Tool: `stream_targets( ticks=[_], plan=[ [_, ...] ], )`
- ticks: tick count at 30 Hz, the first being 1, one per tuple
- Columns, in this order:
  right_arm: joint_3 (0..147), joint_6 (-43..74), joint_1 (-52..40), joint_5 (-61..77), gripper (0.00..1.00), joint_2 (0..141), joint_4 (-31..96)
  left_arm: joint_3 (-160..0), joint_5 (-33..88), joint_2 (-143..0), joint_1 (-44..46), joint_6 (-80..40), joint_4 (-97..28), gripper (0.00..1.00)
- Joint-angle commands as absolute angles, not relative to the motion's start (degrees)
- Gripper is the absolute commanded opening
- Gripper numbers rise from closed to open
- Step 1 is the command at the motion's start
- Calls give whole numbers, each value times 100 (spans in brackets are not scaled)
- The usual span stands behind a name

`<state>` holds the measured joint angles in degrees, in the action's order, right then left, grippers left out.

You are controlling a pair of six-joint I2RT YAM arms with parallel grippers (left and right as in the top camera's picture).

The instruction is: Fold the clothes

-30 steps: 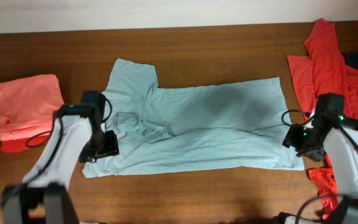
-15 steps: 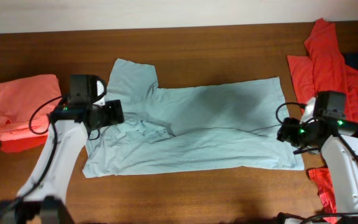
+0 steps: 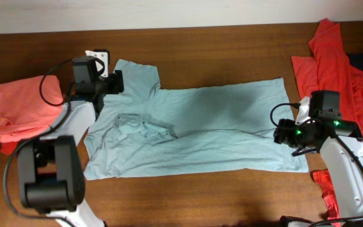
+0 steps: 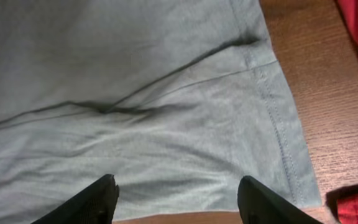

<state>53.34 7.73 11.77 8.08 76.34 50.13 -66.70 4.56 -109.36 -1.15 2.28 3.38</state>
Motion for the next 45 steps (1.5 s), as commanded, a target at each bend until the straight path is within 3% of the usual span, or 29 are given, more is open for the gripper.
stream_targets(
  ticks=[1,9,14,23,29,32,33,35,39,42,45],
  plan=[
    [5354,749,1127,840,67,7564,5009,-6720,543,-11469,-128,355,718,73],
    [5354,751,1125,843,67,7564,5013,-6724,928,-12099,-130,353,1520,72],
    [5354,751,1125,840,67,7564,5015,-6724,926,-12291,-130,353,1490,83],
    [5354,751,1125,840,67,7564,5057,-6807,934,-12291,-130,353,593,84],
    [5354,751,1125,843,67,7564,5059,-6949,1186,-12291,-130,357,21,65],
    [5354,749,1125,843,67,7564,5074,-6949,1264,-12291,-130,360,-86,43],
    [5354,751,1125,843,67,7564,5072,-6949,1271,-12291,-130,360,-95,31],
    [5354,751,1125,843,67,7564,5072,-6949,1271,-12289,-130,360,-91,21],
    [5354,751,1125,843,67,7564,5072,-6949,1271,-12289,-130,357,-97,13],
    [5354,751,1125,843,67,7564,5052,-6960,1275,-12287,-130,355,-104,1],
    [5354,749,1125,845,65,7564,4910,-7043,1400,-12217,-130,355,-285,0]
  ],
)
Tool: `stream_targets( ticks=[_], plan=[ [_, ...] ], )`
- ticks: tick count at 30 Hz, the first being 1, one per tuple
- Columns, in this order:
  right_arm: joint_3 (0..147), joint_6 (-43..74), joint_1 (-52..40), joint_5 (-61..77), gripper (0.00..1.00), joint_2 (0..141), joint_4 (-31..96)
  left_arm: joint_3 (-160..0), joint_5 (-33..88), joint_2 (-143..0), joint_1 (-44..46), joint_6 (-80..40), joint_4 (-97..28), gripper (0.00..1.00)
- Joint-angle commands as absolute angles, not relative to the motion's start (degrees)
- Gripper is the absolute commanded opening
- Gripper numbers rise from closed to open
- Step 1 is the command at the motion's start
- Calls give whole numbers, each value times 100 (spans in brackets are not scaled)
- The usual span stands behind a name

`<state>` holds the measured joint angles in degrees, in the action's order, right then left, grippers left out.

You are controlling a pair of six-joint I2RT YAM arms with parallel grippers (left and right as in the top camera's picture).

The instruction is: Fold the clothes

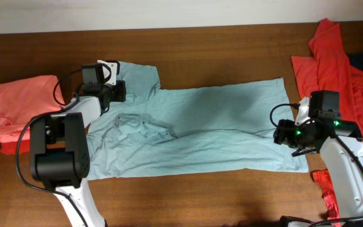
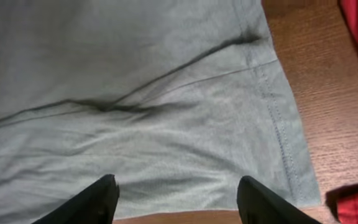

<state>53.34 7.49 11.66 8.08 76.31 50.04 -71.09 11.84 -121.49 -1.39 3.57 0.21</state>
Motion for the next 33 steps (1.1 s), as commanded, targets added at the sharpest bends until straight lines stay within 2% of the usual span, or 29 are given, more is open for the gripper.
stream_targets(
  ticks=[1,11,16,18,24,33],
  plan=[
    [5356,749,1125,849,65,7564,4779,-7102,1448,-12149,-130,355,-423,0],
    [5730,574,1127,860,64,7839,3712,-7212,1540,-11424,-130,355,-1105,0],
    [6554,316,1127,858,67,8799,3592,-7212,1527,-11419,-130,355,-1162,1],
    [7185,207,1131,864,70,9605,3573,-7212,1527,-11419,-130,355,-1170,0],
    [8307,82,1131,858,71,10916,3592,-7212,1527,-11419,-130,355,-1166,0],
    [8643,86,1133,847,70,11786,2943,-7212,1527,-11419,-167,353,-1122,1]
  ],
)
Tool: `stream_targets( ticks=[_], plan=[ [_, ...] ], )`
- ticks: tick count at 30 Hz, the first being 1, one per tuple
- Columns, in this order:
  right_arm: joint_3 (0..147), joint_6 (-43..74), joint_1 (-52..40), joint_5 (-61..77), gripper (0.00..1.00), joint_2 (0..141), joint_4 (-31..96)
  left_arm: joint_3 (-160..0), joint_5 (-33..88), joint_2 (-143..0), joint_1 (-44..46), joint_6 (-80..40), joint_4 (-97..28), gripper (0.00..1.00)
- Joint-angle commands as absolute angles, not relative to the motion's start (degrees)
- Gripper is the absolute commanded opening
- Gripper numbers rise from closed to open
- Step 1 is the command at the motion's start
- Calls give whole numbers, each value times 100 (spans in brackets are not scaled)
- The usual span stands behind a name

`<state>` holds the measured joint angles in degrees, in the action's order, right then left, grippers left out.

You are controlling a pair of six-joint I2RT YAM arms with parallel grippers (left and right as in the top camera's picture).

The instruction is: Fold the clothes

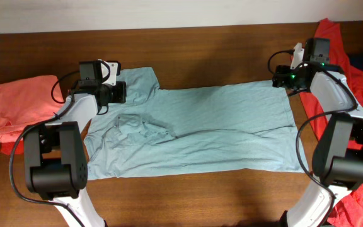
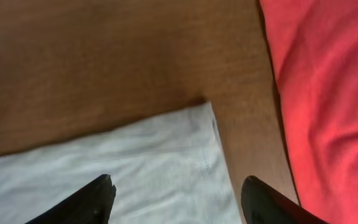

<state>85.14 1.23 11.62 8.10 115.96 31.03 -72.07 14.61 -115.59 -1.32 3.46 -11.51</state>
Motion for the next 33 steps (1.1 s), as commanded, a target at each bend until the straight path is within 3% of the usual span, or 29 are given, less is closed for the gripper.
stream_targets(
  ticks=[1,16,22,23,26,33],
  plan=[
    [8643,86,1133,845,70,11848,2845,-7212,1525,-11419,-167,353,-1122,0],
    [8643,108,1131,845,69,12613,1962,-7212,1527,-11419,-167,353,-1107,0],
    [8652,108,1131,843,41,12763,1973,-7212,1527,-11419,-167,355,-1107,0],
    [8781,108,1133,838,29,12735,2185,-7212,1529,-11415,-167,353,-1116,0],
    [9019,106,1133,816,6,12702,2521,-7212,1529,-11325,-167,351,-1157,0],
    [9979,106,1133,148,4,12501,4110,-7212,1527,-10787,-167,353,-1468,0]
  ],
)
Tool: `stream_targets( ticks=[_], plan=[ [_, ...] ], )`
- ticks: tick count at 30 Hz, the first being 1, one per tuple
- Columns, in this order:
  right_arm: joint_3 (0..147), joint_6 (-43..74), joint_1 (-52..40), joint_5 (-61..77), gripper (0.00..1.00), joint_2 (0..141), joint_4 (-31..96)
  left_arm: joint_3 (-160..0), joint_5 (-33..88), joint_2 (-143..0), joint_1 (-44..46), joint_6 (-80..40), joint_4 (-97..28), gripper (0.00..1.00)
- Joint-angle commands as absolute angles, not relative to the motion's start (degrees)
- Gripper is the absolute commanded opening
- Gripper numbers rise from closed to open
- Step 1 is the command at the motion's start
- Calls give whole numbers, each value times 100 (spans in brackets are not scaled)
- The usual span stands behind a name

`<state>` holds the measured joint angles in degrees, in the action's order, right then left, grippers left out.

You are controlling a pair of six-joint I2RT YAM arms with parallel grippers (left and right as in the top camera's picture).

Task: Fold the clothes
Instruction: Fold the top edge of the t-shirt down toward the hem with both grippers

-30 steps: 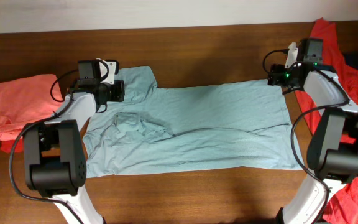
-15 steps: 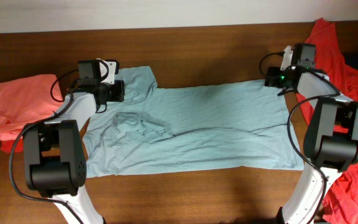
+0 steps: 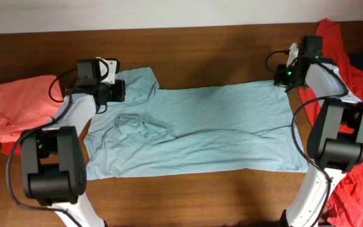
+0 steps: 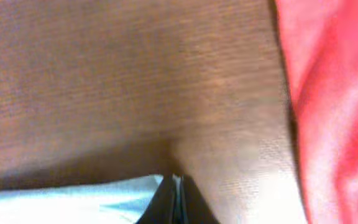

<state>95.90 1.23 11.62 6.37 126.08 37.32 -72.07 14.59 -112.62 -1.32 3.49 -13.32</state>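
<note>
A light blue T-shirt (image 3: 213,123) lies spread across the wooden table (image 3: 219,47), neck end to the left and hem to the right, with a rumpled patch near the collar. My right gripper (image 3: 283,80) sits at the shirt's far right hem corner; in the right wrist view its fingers (image 4: 166,202) are pressed together with a sliver of pale blue cloth (image 4: 73,202) between them. My left gripper (image 3: 113,91) rests on the far left sleeve. From overhead its jaws are hidden by its own body.
A pile of red clothes (image 3: 339,53) lies at the right edge, close beside the right arm, with a dark garment behind it. A folded orange garment (image 3: 17,107) sits at the left edge. Bare wood runs along the far side.
My right gripper, then open just above the shirt's far right corner, has come down onto the corner and shut on it. The left gripper stays at the sleeve.
At first my right gripper hung open over the shirt's near right hem while the left arm stood at the far left sleeve. The left arm then shifted slightly on the sleeve. The right gripper was later open at the far right corner, and now grips it.
</note>
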Motion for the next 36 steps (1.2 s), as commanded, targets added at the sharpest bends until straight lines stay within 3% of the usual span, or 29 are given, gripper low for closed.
stream_targets(
  ticks=[1,18,36],
  plan=[
    [10029,106,1133,64,4,12468,4233,-7212,1527,-10722,-167,353,-1549,1],
    [10138,257,1210,-635,4,11852,6884,-7212,1570,-10038,-768,71,-4121,1],
    [10044,346,1627,-862,9,11854,8379,-7210,1566,-10038,-768,71,-5747,1]
  ],
)
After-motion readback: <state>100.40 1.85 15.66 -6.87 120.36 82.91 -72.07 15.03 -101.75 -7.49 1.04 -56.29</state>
